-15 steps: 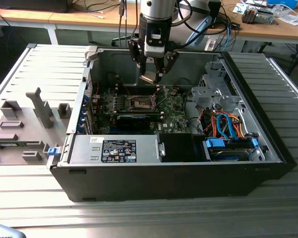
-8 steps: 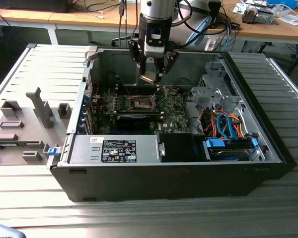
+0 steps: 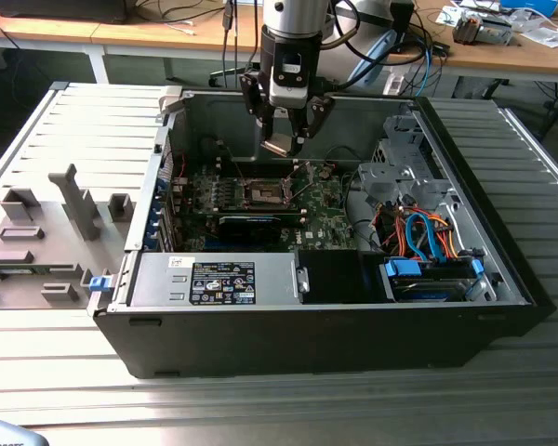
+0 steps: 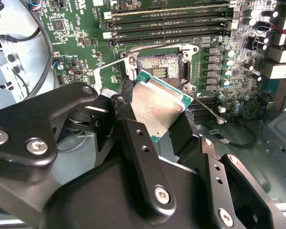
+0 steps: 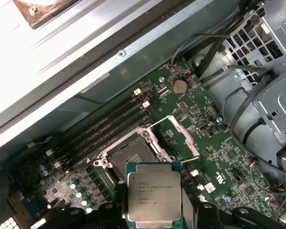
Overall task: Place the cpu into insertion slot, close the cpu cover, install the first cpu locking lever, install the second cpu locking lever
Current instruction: 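Place the cpu into insertion slot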
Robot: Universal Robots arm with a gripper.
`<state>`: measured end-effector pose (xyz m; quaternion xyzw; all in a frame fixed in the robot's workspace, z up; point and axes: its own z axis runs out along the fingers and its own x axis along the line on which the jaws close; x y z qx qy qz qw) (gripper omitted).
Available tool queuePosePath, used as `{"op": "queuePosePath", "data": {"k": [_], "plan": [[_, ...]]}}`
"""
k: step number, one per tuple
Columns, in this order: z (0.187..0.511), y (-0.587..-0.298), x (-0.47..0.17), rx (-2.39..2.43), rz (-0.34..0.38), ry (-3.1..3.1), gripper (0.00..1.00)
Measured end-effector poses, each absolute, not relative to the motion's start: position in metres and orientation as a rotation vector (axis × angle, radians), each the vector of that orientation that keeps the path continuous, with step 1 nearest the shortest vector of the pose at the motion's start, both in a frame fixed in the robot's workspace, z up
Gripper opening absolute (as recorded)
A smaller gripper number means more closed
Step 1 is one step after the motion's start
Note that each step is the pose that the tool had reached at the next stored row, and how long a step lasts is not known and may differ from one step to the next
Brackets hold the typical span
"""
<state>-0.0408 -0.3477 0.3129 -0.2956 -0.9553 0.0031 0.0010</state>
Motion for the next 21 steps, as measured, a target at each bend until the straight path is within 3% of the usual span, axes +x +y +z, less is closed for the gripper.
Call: {"op": "queuePosePath", "data": {"k": [21], "plan": [[0.3127,-0.3478,-0.0408,-0.963,0.010,-2.988,0.55]]}}
